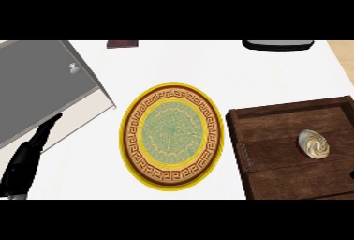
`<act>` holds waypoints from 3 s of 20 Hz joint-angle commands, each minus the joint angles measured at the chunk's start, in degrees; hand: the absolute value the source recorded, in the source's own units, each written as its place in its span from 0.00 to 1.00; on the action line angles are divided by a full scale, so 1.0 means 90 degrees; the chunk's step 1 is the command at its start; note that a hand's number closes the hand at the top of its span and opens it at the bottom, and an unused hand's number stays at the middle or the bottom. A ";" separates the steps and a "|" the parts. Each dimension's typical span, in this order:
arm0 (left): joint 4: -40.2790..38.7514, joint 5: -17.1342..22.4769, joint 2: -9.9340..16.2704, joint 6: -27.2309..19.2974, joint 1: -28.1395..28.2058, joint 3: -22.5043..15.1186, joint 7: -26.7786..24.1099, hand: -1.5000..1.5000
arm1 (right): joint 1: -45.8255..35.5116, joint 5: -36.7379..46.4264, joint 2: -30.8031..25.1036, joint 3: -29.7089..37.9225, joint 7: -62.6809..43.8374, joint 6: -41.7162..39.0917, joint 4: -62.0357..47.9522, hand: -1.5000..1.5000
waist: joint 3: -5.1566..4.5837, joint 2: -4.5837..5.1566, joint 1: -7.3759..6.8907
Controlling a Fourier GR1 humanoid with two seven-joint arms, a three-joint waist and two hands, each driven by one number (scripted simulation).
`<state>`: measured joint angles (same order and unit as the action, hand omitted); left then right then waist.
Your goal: Pick the cupcake from the tray and place it in the plate
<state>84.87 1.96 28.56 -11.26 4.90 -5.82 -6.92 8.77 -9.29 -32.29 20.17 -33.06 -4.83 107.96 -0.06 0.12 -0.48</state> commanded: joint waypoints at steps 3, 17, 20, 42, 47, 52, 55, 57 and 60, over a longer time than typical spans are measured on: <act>-0.0160 -0.0131 -0.0142 0.0046 -0.0210 0.0099 0.0050 0.50 | -0.0401 0.0451 -0.0316 -0.0685 -0.0304 -0.0695 -0.0595 0.00 | 0.0005 -0.0001 0.0018; 0.0157 -0.0786 -0.0746 0.0053 0.0223 0.0341 -0.0198 0.50 | -0.1233 0.1053 -0.0015 -0.0760 0.0753 -0.1898 -0.2611 0.00 | 0.0008 -0.0014 0.0021; -0.0076 -0.0801 -0.0767 0.0359 -0.0053 0.0511 -0.0071 0.50 | -0.1393 0.1175 0.0160 -0.0778 0.0907 -0.2054 -0.2795 0.00 | 0.0007 -0.0011 0.0034; 0.0708 -0.1257 -0.1170 0.1092 0.0320 0.1198 0.0180 0.50 | -0.1701 0.2319 0.1031 -0.0707 0.2159 -0.1624 -0.3758 1.00 | 0.0007 -0.0017 0.0034; 0.0245 -0.1333 -0.1282 0.1294 0.0289 0.1422 -0.0117 0.50 | -0.1598 0.2800 0.1155 -0.0848 0.2413 -0.1354 -0.3767 1.00 | 0.0007 -0.0016 0.0041; 0.0094 -0.1352 -0.1167 0.1403 -0.0199 0.1220 -0.0137 0.50 | -0.2819 0.3746 0.0234 -0.1737 0.3394 -0.1831 -0.4221 1.00 | 0.0021 0.0091 -0.0359; 0.0128 -0.1423 -0.1291 0.1436 -0.0394 0.0989 -0.0104 0.50 | -0.3470 0.4592 -0.0366 -0.2632 0.3867 -0.2192 -0.3933 1.00 | 0.0007 0.0226 -0.0929; 0.0050 -0.1437 -0.1311 0.1423 -0.0508 0.0984 -0.0067 0.50 | -0.3864 0.5023 -0.0494 -0.2819 0.4418 -0.1822 -0.4218 1.00 | 0.0031 0.0245 -0.0866; 0.0004 -0.1449 -0.1304 0.1394 -0.0503 0.1031 -0.0142 0.50 | -0.4384 0.5322 -0.0490 -0.2743 0.5388 -0.1065 -0.5052 1.00 | 0.0041 0.0204 -0.0682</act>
<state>85.14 -11.07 17.08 1.37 1.18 3.51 -7.19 -25.07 33.59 -34.98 -2.26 6.89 -18.98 67.89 0.11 1.85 -6.46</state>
